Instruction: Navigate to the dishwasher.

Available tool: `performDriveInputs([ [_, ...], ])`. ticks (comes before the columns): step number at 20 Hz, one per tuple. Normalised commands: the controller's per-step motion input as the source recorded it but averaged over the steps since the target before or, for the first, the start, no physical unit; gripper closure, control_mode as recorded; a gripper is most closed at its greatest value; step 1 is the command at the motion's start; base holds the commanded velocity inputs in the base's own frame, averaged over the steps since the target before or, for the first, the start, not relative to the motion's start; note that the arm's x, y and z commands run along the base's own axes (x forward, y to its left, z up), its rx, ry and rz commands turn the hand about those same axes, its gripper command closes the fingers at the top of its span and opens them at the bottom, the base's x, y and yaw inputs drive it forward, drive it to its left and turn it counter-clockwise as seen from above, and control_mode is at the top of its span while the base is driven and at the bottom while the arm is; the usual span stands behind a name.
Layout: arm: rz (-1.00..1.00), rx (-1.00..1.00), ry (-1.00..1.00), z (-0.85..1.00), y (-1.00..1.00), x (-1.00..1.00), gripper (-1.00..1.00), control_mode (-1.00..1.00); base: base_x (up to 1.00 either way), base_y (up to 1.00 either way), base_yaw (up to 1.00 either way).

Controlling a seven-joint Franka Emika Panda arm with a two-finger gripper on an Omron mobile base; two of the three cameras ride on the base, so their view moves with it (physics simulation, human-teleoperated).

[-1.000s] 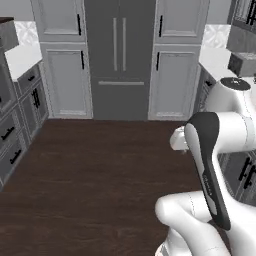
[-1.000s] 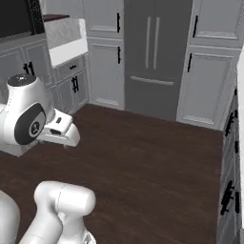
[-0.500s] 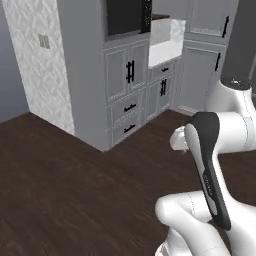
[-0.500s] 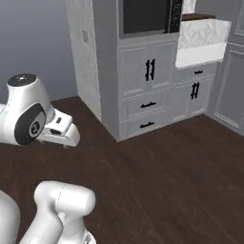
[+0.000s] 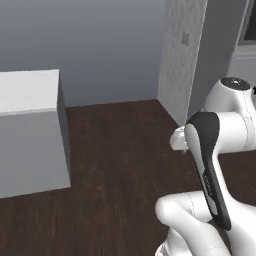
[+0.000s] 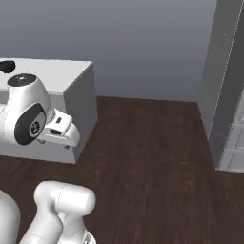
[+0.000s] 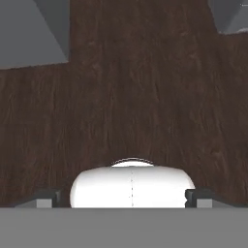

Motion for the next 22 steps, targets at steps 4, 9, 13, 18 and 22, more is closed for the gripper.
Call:
performDriveInputs([
  [4,0.0,0.0,0.0,0.0,0.0,0.0,-1.0,1.0,0.0,-0.14,0.99],
  [9,0.0,0.0,0.0,0.0,0.0,0.0,-1.0,1.0,0.08,-0.3,0.9],
  [13,0.0,0.0,0.0,0.0,0.0,0.0,-1.0,1.0,0.07,-0.31,0.9],
  [18,0.0,0.0,0.0,0.0,0.0,0.0,-1.0,1.0,0.02,-0.2,0.95],
  [22,0.0,0.0,0.0,0.0,0.0,0.0,-1.0,1.0,0.14,-0.32,0.83],
])
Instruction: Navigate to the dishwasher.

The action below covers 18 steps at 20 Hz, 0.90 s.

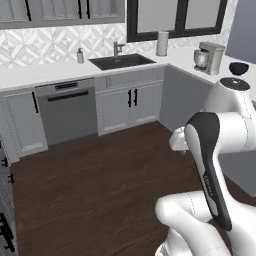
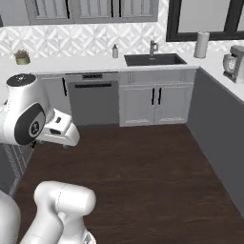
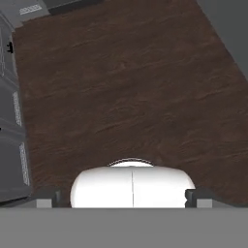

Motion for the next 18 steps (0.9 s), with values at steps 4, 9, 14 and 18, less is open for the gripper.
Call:
performDriveInputs([
  [4,0.0,0.0,0.0,0.0,0.0,0.0,-1.0,1.0,0.76,-0.09,0.45],
  [9,0.0,0.0,0.0,0.0,0.0,0.0,-1.0,1.0,1.0,0.0,0.19],
  [14,0.0,0.0,0.0,0.0,0.0,0.0,-1.0,1.0,1.0,-0.04,0.16],
  [18,0.0,0.0,0.0,0.0,0.0,0.0,-1.0,1.0,1.0,-0.38,0.16],
])
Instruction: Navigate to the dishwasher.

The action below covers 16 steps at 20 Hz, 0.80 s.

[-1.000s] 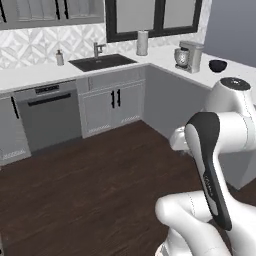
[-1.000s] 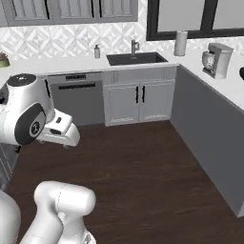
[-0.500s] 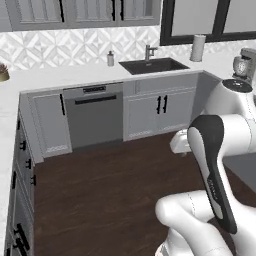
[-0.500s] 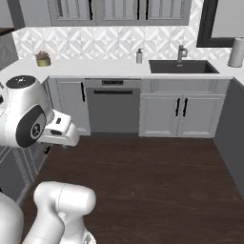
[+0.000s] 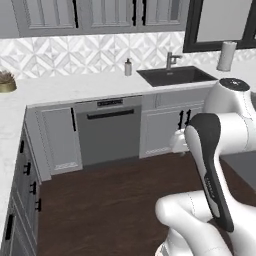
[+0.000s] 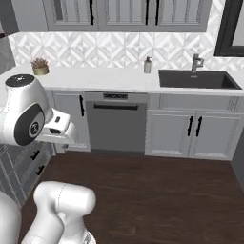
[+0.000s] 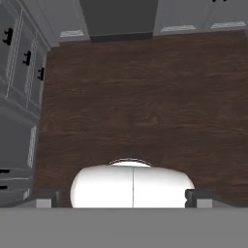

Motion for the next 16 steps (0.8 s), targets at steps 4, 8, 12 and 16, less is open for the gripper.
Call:
performDriveInputs([
  [4,0.0,0.0,0.0,0.0,0.0,0.0,-1.0,1.0,1.0,-0.57,0.18],
  [8,0.0,0.0,0.0,0.0,0.0,0.0,-1.0,1.0,1.0,-0.61,0.18],
  [12,0.0,0.0,0.0,0.0,0.0,0.0,-1.0,1.0,1.0,-0.39,0.18],
  [16,0.0,0.0,0.0,0.0,0.0,0.0,-1.0,1.0,0.99,0.0,0.12],
])
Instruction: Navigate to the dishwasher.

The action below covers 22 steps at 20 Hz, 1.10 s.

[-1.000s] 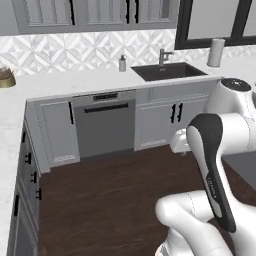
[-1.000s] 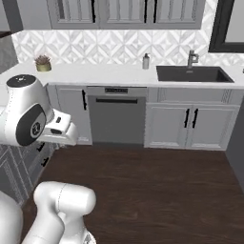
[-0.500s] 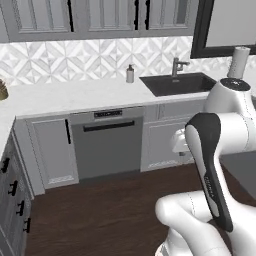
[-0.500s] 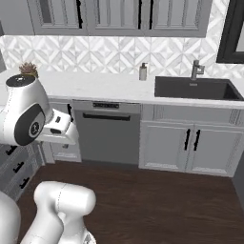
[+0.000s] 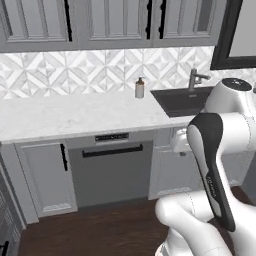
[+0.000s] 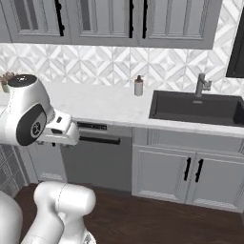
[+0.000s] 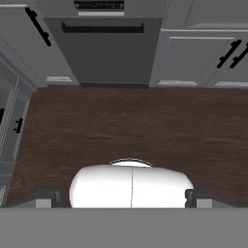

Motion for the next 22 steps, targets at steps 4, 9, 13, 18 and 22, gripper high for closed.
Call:
performDriveInputs([
  [4,0.0,0.0,0.0,0.0,0.0,0.0,-1.0,1.0,1.0,0.0,0.08],
  [9,0.0,0.0,0.0,0.0,0.0,0.0,-1.0,1.0,1.0,0.0,0.02],
  [13,0.0,0.0,0.0,0.0,0.0,0.0,-1.0,1.0,0.9,0.0,-0.02],
  [18,0.0,0.0,0.0,0.0,0.0,0.0,-1.0,1.0,0.89,0.04,-0.03],
  [22,0.0,0.0,0.0,0.0,0.0,0.0,-1.0,1.0,0.61,0.0,0.0],
])
